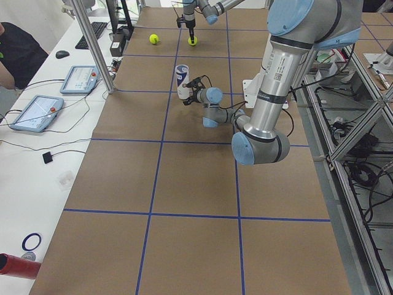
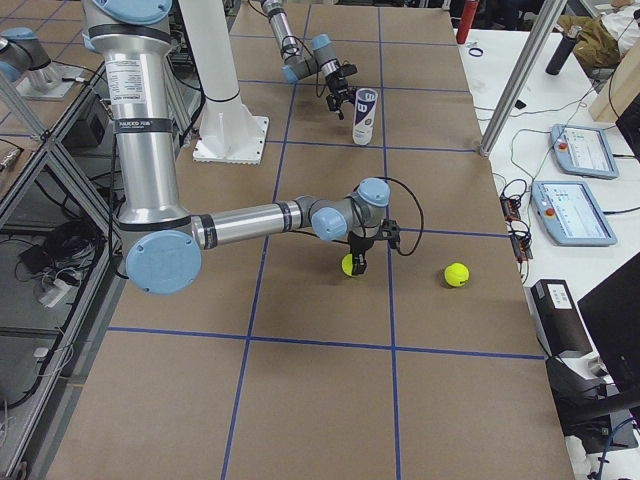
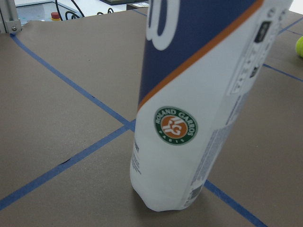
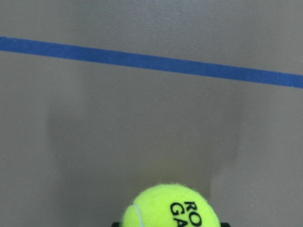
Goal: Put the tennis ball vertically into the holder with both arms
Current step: 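Lift the yellow ball with the right gripper while the left gripper grasps the can's side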
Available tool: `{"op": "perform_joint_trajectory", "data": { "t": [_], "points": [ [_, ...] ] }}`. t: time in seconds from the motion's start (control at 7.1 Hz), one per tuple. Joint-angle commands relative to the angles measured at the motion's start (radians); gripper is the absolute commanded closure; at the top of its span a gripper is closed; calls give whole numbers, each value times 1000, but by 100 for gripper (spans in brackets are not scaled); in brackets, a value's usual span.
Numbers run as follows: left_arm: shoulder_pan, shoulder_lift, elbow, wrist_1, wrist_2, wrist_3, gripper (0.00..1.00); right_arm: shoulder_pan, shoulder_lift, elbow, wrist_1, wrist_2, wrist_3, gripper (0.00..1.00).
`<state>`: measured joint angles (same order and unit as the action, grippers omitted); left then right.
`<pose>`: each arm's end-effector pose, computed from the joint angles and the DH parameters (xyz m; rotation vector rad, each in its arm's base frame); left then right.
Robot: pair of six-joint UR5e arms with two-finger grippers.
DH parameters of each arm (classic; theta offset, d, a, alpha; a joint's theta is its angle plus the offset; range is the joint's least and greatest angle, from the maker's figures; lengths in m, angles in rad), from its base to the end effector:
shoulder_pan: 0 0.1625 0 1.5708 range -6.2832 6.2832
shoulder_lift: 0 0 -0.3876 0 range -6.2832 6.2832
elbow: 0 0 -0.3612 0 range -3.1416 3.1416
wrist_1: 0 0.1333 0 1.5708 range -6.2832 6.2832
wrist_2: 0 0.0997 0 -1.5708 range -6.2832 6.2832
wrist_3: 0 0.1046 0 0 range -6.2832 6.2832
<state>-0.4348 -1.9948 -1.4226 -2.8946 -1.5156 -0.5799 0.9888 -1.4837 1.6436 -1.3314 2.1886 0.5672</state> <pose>0.4933 -0.3825 0.3147 1.0873 1.1916 0.3872 -0.2225 -0.4704 0.5309 -0.0069 -0.7217 -0.1375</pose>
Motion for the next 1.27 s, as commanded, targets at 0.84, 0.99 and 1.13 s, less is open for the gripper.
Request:
{"op": "perform_joint_trajectory", "data": {
  "t": [0.84,0.99,1.13],
  "points": [
    [21,-104,79,-20,116,-2,1,110,138,171,0,73,132,100],
    [21,-104,77,-26,126,-2,1,110,152,176,0,80,135,100],
    [21,-105,79,-26,152,-2,1,110,158,180,0,86,137,100]
  ]
}}
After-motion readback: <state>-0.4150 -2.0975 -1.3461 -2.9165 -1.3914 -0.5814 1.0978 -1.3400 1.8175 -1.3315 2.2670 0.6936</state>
